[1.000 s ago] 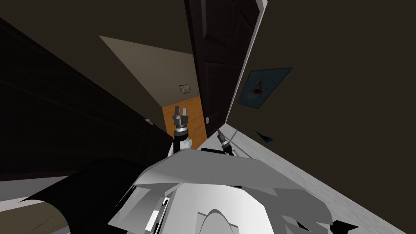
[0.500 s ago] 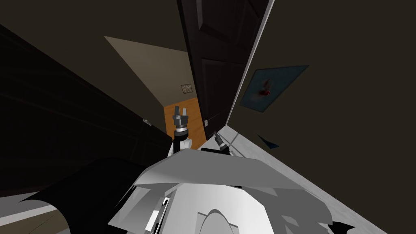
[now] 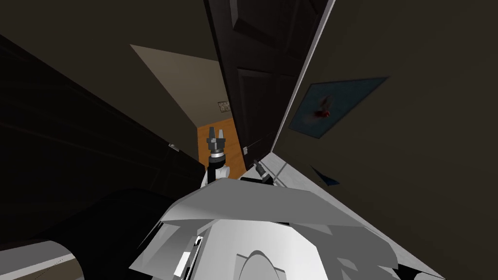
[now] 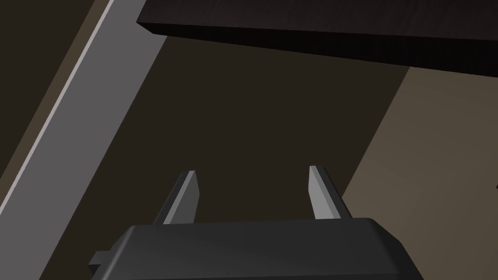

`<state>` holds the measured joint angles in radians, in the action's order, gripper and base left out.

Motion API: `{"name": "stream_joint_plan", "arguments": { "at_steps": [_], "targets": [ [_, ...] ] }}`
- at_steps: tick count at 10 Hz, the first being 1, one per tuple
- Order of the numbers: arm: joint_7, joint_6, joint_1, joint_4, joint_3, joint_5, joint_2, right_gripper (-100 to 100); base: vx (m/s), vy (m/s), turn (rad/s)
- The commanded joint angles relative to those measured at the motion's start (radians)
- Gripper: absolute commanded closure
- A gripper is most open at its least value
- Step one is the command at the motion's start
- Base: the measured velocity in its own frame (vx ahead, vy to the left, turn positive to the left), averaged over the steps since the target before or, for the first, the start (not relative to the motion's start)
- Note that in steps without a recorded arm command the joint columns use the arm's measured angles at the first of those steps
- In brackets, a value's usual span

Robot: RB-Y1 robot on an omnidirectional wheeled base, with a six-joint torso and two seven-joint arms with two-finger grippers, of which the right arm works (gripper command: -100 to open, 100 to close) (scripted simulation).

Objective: Push the door open

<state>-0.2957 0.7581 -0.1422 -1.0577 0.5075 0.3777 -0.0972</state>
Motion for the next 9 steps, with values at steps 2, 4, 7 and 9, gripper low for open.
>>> {"name": "stream_joint_plan", "arguments": {
  "at_steps": [2, 4, 7, 9],
  "targets": [
    [-0.010, 0.013, 0.015, 0.051, 0.024, 0.013, 0.006, -100, 0.172, -0.067, 0.064],
    [-0.010, 0.013, 0.016, 0.056, 0.027, 0.015, 0.008, -100, 0.104, -0.044, 0.027],
    [-0.003, 0.014, 0.025, 0.075, 0.021, 0.009, 0.013, -100, 0.118, 0.108, 0.031],
    [0.003, 0.014, 0.030, 0.086, 0.016, 0.005, 0.019, -100, 0.163, 0.150, 0.029]
  ]
}}
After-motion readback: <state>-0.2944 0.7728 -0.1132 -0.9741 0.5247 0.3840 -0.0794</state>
